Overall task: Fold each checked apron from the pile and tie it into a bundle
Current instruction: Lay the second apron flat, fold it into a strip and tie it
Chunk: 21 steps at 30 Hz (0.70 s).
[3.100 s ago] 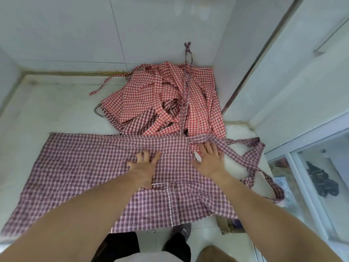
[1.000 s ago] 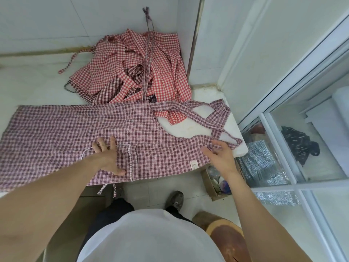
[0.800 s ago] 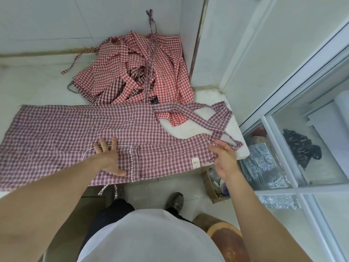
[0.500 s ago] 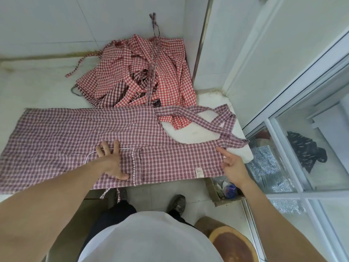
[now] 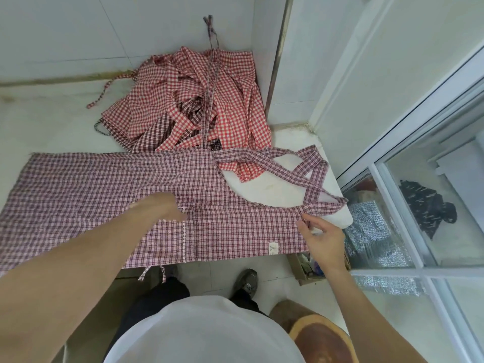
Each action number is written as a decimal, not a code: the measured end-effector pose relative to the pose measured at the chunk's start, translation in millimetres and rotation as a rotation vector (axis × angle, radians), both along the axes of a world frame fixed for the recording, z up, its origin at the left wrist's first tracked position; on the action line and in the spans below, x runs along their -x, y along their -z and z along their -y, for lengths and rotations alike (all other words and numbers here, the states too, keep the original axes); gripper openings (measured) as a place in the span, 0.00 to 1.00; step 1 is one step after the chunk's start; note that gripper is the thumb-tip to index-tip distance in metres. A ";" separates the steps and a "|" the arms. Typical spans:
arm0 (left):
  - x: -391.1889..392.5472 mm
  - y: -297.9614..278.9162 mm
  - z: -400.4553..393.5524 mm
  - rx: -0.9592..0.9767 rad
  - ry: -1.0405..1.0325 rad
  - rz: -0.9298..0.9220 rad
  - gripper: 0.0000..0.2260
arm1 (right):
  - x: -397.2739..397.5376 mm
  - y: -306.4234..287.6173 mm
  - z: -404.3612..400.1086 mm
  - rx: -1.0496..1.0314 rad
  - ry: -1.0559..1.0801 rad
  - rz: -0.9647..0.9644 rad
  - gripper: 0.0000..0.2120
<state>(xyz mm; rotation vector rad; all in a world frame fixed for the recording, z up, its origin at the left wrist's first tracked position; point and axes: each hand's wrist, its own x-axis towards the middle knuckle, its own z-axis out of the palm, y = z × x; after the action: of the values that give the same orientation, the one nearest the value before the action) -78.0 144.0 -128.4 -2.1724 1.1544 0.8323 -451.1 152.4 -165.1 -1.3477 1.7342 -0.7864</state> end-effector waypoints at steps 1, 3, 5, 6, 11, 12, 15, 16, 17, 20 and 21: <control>7.1 -2.0 7.0 0.185 0.030 0.001 0.29 | -0.5 -0.5 1.3 0.000 0.021 0.016 0.13; 26.3 -0.5 15.0 0.661 0.086 -0.112 0.10 | -4.0 1.8 3.8 -0.012 0.067 0.036 0.11; 49.0 2.9 23.9 0.843 0.289 -0.306 0.09 | -7.4 6.0 7.4 -0.020 0.108 0.034 0.08; 59.7 6.8 26.9 0.789 0.418 -0.381 0.13 | -9.8 7.5 8.9 -0.028 0.124 0.030 0.06; 87.5 28.0 47.5 0.498 0.710 -0.299 0.17 | -18.7 6.1 16.0 -0.067 0.187 0.021 0.06; 86.4 27.8 51.0 0.522 0.722 -0.296 0.12 | -20.8 5.2 16.1 -0.068 0.190 0.018 0.06; 83.6 20.8 65.1 0.580 0.640 -0.318 0.06 | -20.9 7.1 15.3 -0.048 0.195 -0.023 0.12; 82.6 17.6 68.7 0.593 0.615 -0.295 0.06 | -21.6 7.9 14.5 -0.039 0.198 -0.046 0.13; 80.6 16.8 72.4 0.603 0.600 -0.256 0.05 | -22.8 9.2 14.4 -0.031 0.204 -0.062 0.13; 79.4 19.9 77.8 0.522 0.571 -0.193 0.05 | -27.6 12.6 15.3 -0.025 0.195 -0.106 0.11; 81.4 21.9 77.0 0.486 0.570 -0.201 0.08 | -29.2 13.3 16.7 -0.029 0.184 -0.114 0.11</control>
<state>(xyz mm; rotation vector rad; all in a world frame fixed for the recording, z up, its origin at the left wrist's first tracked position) -159.4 67.0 -150.3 -1.9504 2.1249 0.5563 -421.9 135.6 -178.3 -1.2467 1.9732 -0.7946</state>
